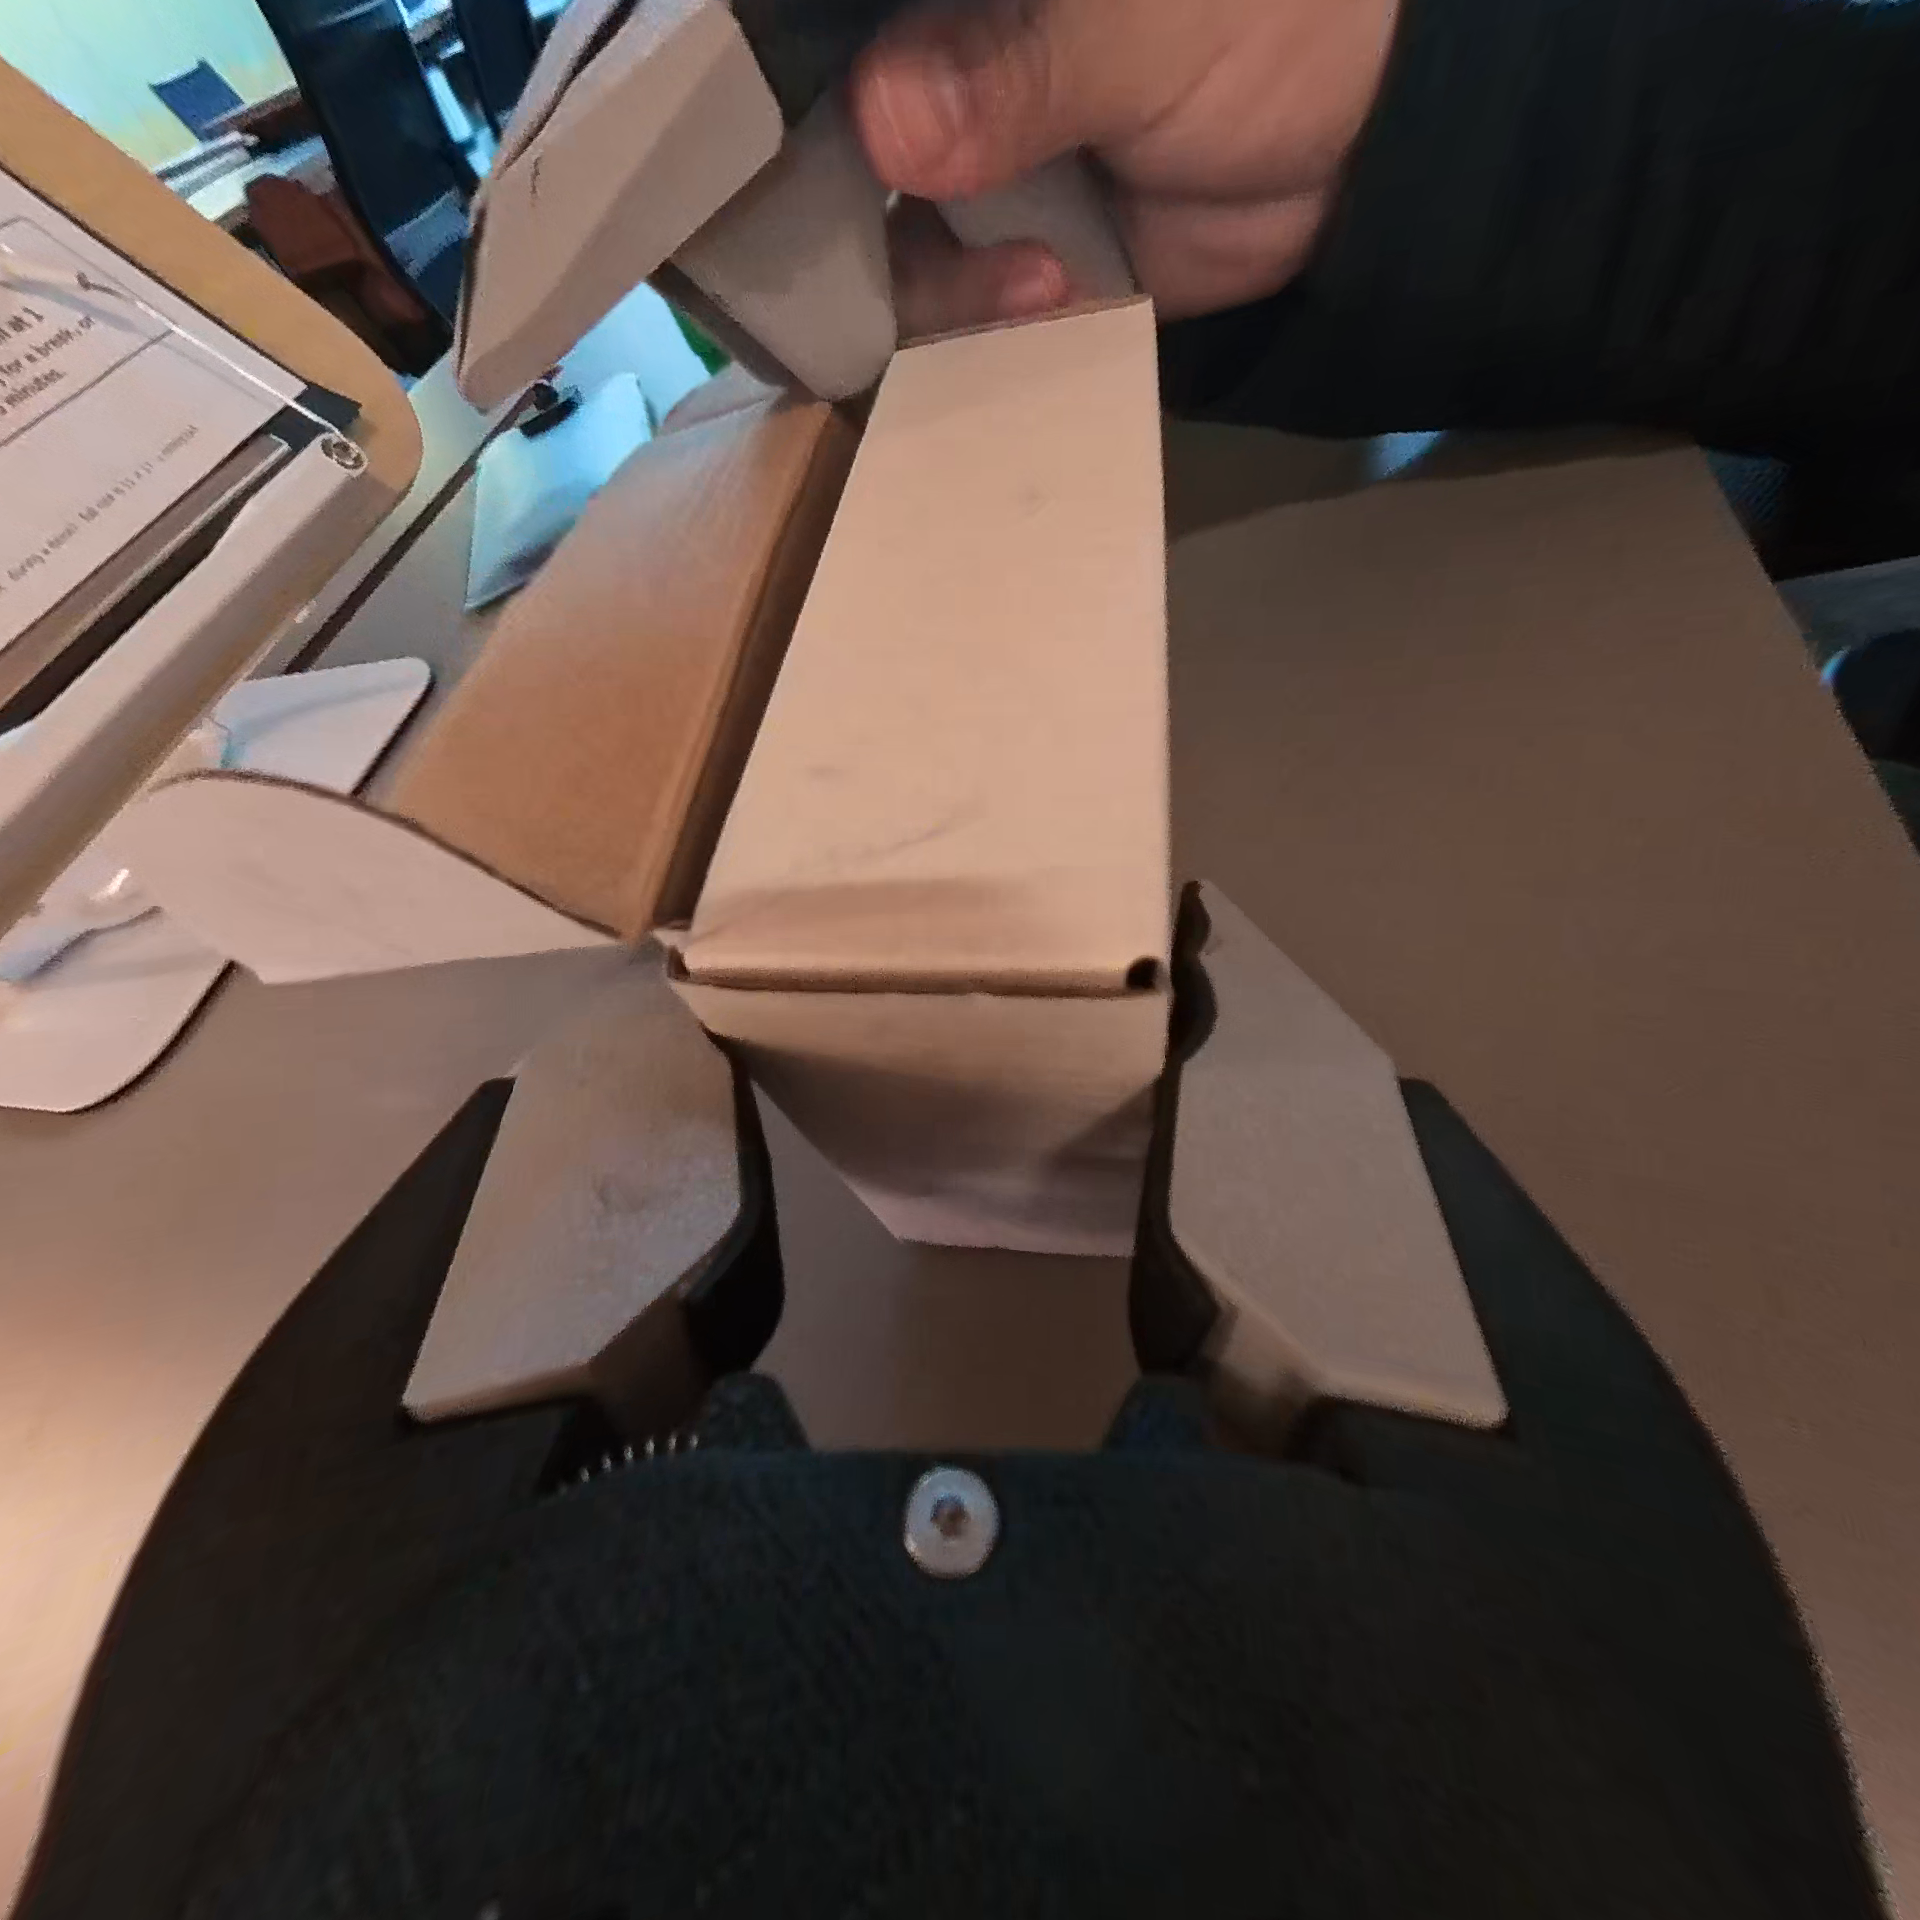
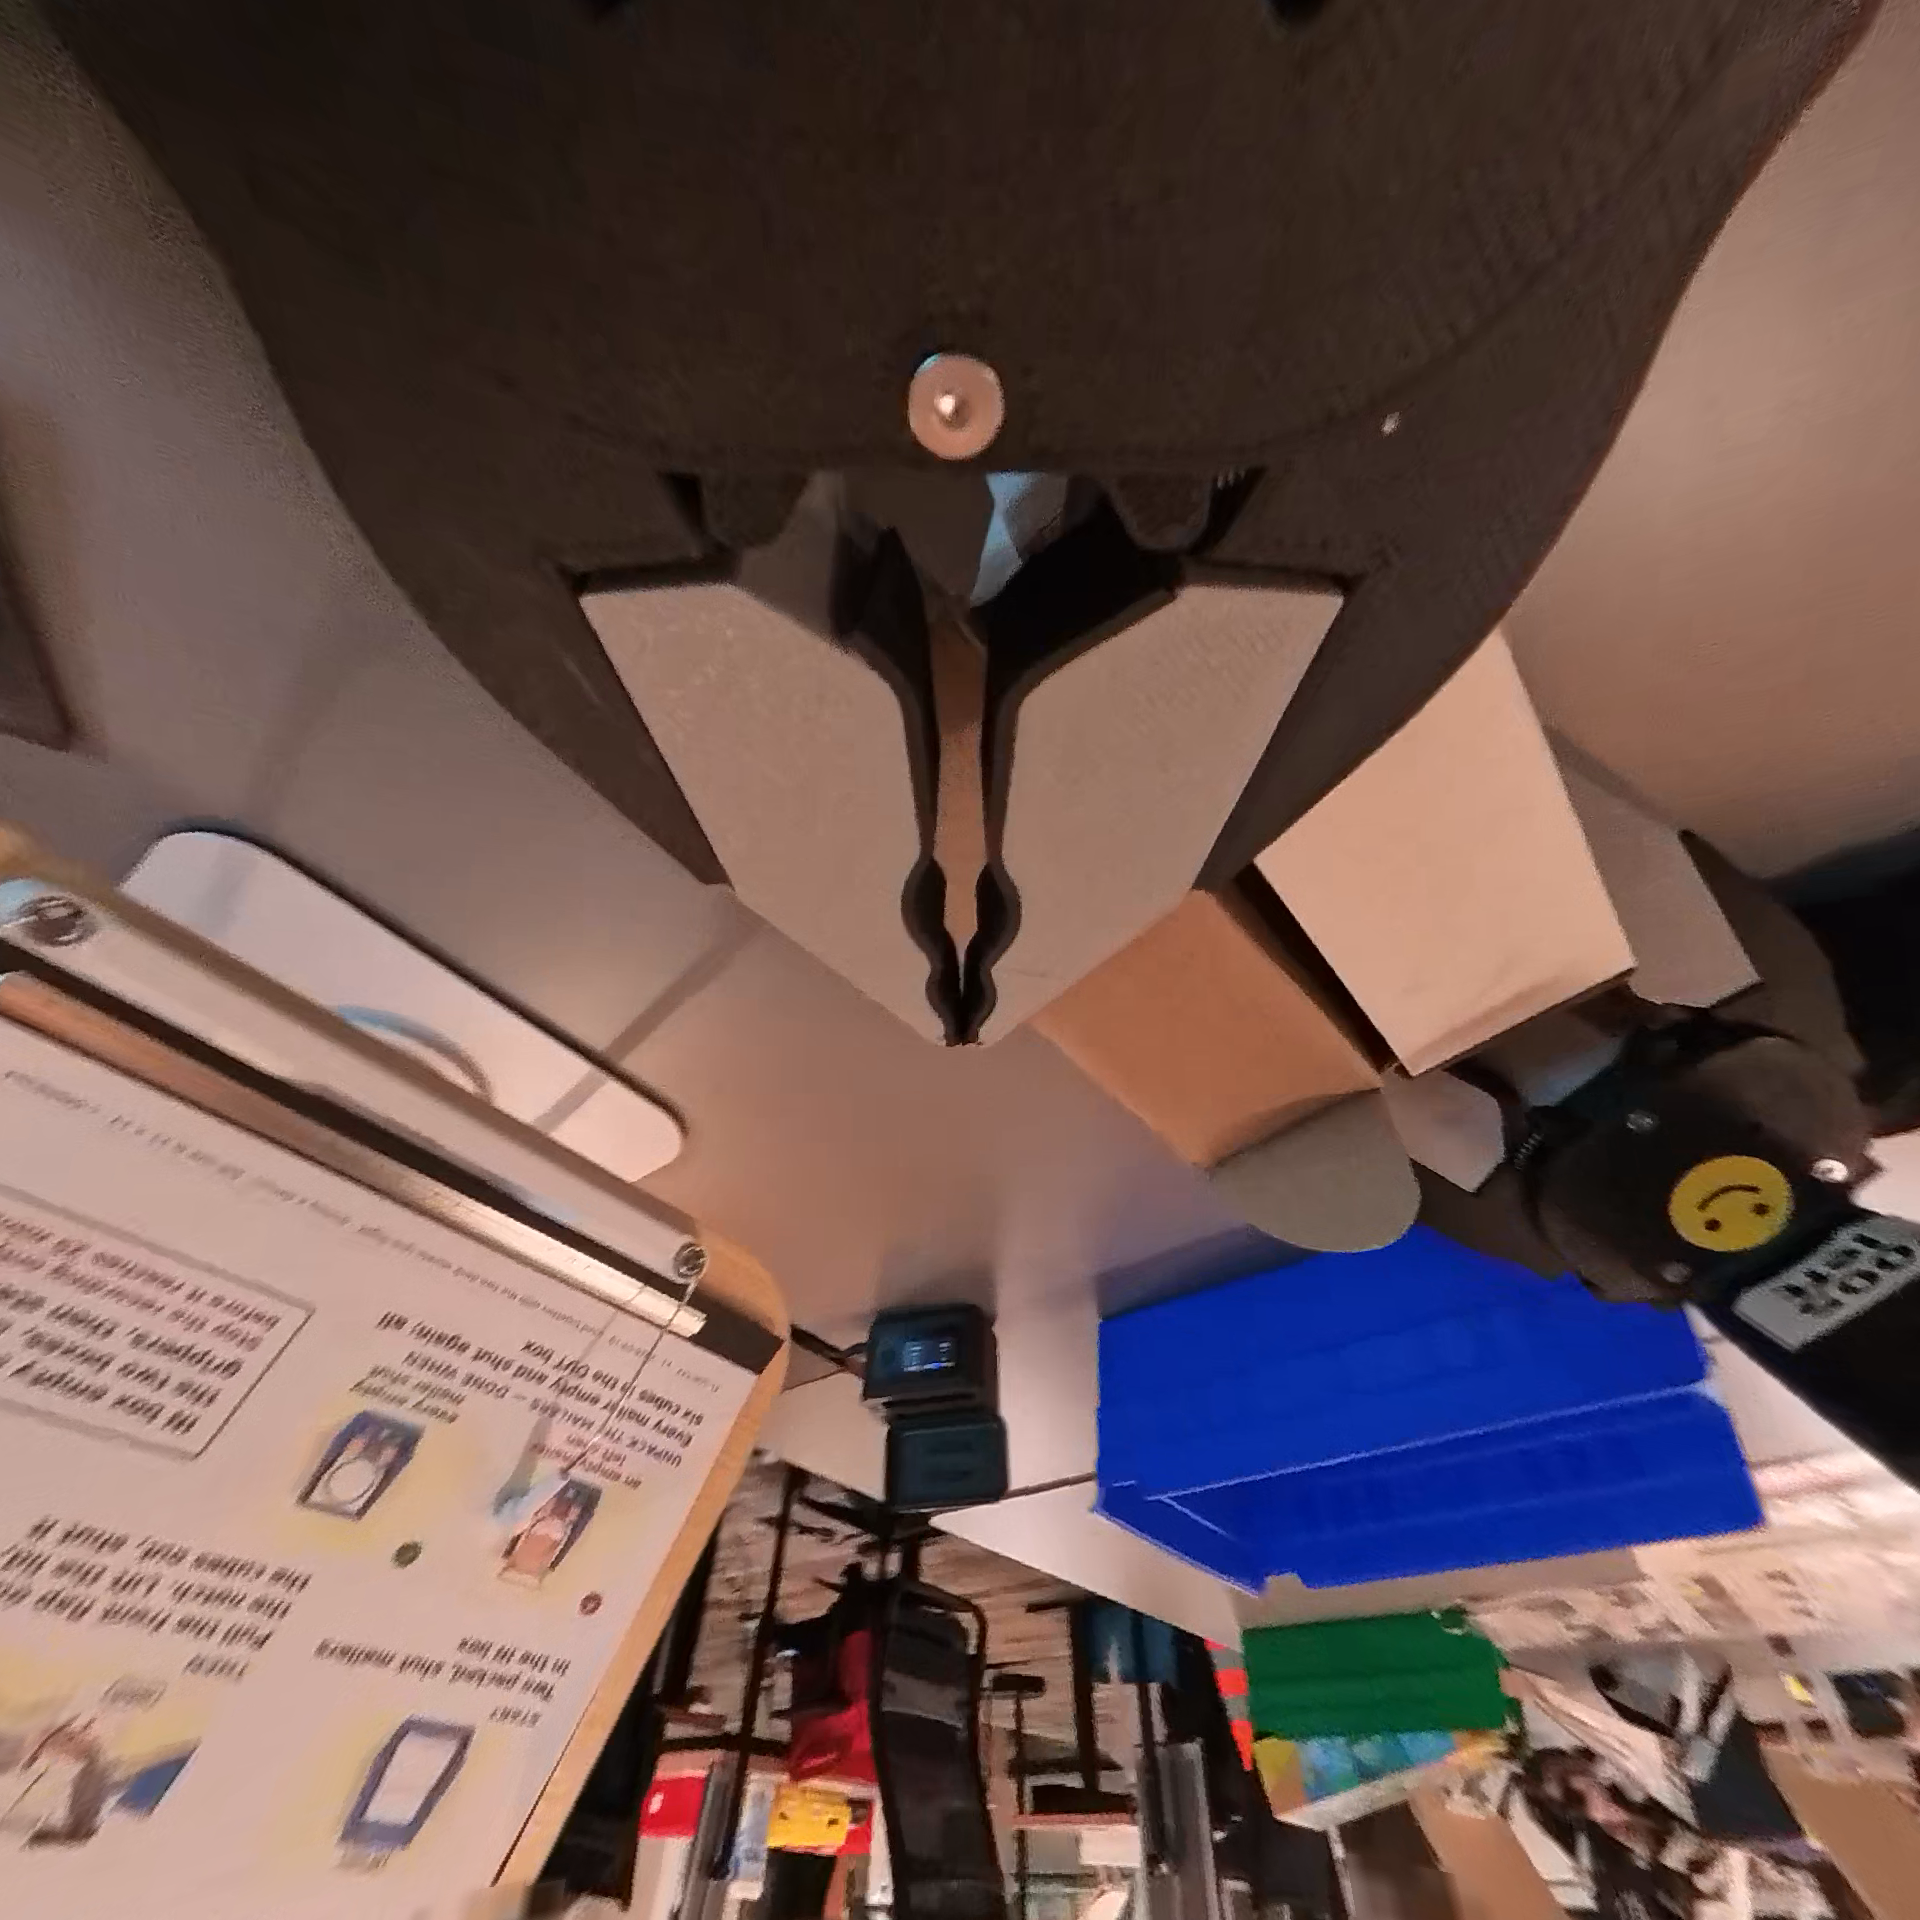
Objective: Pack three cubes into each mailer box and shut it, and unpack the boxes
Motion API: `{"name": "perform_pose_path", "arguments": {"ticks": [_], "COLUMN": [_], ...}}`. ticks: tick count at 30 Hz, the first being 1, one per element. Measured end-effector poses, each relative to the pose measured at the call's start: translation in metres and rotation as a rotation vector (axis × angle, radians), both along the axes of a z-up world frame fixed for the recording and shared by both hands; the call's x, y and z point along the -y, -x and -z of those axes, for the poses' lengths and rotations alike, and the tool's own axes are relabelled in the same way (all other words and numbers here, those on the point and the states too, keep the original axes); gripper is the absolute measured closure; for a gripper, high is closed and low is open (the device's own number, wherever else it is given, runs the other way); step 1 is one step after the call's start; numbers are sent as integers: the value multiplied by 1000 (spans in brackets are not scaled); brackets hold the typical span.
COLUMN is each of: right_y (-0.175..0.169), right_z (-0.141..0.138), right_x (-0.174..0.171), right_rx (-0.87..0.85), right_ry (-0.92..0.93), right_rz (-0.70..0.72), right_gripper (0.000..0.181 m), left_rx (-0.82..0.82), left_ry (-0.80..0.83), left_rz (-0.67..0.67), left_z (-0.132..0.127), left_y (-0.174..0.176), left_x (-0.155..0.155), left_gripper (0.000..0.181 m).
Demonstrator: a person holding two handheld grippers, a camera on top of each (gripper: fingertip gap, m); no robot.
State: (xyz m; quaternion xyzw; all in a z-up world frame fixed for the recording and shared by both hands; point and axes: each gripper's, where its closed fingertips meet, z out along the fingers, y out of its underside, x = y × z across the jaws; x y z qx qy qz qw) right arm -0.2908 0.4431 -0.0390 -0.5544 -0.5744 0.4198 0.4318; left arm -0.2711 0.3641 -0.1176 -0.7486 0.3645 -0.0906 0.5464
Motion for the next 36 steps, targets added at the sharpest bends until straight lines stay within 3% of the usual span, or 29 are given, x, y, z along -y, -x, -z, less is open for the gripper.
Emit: {"name": "perform_pose_path", "arguments": {"ticks": [4, 9, 10, 11, 13, 15, 17, 21, 24, 26, 31, 33, 36], "right_y": [-5, -12, -14, -16, -20, -22, -20, -16, -9, -5, -1, 0, 0], "right_z": [-2, -24, -29, -34, -42, -45, -39, -8, 22, 32, 39, 43, 43], "right_x": [5, 15, 16, 18, 25, 34, 51, 88, 99, 97, 78, 76, 76], "right_rx": [2, -104, -127, -153, -192, -207, -176, -67, 6, 30, 8, 1, 17], "right_ry": [123, 183, 204, 227, 257, 249, 181, -173, -458, -535, -792, -883, -862], "right_rz": [-77, -157, -176, -197, -260, -310, -374, -446, -430, -405, -291, -275, -273], "right_gripper": [181, 181, 175, 157, 149, 127, 105, 95, 98, 104, 119, 119, 122], "left_rx": [-32, 61, 79, 91, 98, 79, 38, -41, -72, -109, -195, -162, 20], "left_ry": [-33, 63, 71, 69, 49, 30, 16, -36, -58, -82, -147, -135, -118], "left_rz": [11, -66, -103, -141, -225, -284, -296, -276, -254, -237, -185, -185, -150], "left_z": [-2, 2, 1, 0, -2, -3, -1, -2, -3, -4, -6, -7, -23], "left_y": [-2, 11, 18, 26, 43, 55, 58, 52, 47, 44, 36, 34, 26], "left_x": [2, -5, -9, -12, -18, -21, -22, -20, -17, -16, -9, -8, -4], "left_gripper": [99, 99, 100, 100, 100, 100, 100, 100, 100, 100, 102, 103, 105]}}
